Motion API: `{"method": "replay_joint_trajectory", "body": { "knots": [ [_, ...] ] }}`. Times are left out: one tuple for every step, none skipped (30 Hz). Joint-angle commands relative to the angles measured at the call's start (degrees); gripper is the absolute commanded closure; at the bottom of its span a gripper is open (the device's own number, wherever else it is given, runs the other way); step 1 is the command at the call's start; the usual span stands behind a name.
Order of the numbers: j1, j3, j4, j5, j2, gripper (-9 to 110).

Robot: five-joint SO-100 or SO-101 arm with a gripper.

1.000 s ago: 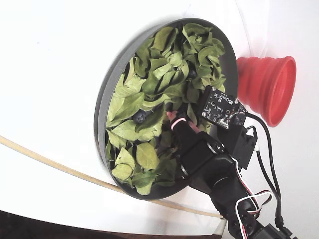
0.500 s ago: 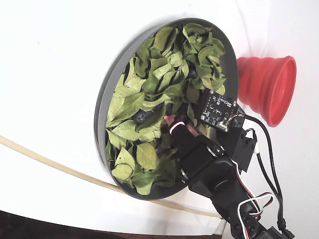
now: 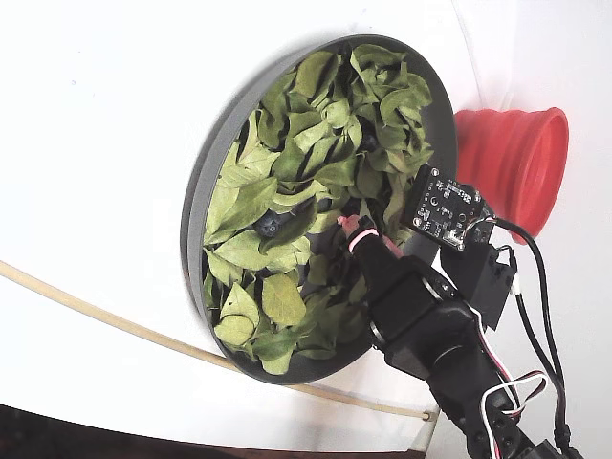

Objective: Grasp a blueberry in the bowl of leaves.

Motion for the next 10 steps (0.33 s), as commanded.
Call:
{"method": "replay_joint_trajectory", "body": {
  "knots": [
    [0.7,-0.5,0.0,0.1,5.8,88],
    [0.9,-0.6,0.0,0.1,5.8,88],
    [1.1,-0.8,0.0,0.1,5.8,88],
    [1.2,-1.0,0.0,0.0,5.8,88],
    [1.3,-1.1,0.0,0.0,5.8,88],
    [1.4,-1.3,0.0,0.0,5.8,88],
    [1.5,-1.4,0.0,-0.1,5.7,88],
    [1.6,-1.6,0.0,-0.1,5.7,88],
    [1.8,-1.8,0.0,-0.2,5.8,88],
    [1.9,-2.1,0.2,-0.2,6.1,88]
  ]
}}
